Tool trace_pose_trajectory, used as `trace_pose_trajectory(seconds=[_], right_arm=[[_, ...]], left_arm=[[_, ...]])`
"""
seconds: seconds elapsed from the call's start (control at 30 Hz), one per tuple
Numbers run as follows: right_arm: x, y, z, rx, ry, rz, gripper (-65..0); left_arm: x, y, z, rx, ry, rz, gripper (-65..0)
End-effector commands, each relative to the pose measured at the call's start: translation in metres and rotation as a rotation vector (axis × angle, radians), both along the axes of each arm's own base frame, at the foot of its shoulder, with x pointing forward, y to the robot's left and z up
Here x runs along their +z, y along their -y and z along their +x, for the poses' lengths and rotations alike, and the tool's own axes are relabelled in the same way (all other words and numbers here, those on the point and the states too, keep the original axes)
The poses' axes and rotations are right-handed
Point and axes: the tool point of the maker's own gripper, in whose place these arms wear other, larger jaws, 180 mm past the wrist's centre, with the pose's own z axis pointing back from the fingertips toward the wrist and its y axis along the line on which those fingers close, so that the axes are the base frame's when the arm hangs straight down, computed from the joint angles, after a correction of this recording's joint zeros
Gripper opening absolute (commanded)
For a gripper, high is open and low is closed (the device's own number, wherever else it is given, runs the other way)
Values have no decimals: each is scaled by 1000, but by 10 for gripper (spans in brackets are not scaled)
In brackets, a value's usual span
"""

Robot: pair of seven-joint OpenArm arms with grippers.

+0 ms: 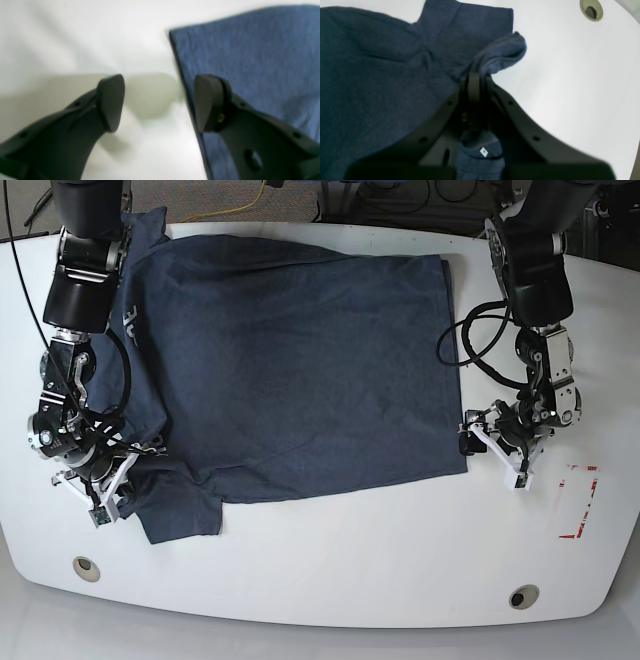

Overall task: Layout the t-shirt on the table in an organized manner, then fold the t-shirt properly
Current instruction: 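Move the left gripper to the shirt's side edge and grasp it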

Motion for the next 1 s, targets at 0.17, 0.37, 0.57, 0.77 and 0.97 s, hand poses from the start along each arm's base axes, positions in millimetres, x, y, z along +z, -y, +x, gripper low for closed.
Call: trace_pose_trajectory(seconds=[0.17,0.37,0.57,0.77,0.97], right_arm=[[26,6,12,-2,76,-1,-650],[27,5,12,0,79,-3,-650],[27,5,12,0,79,-3,-650],[27,5,12,0,79,-3,-650],[27,5,12,0,79,-3,-650]], left_arm=[[8,17,23,-40,48,-16,-241],[-2,50,21,-102,25,-35,-241],[-7,77,18,-152,16,-47,-243],[-6,87,18,-159,20,-61,-245],[-5,87,19,-158,23,-62,-248]])
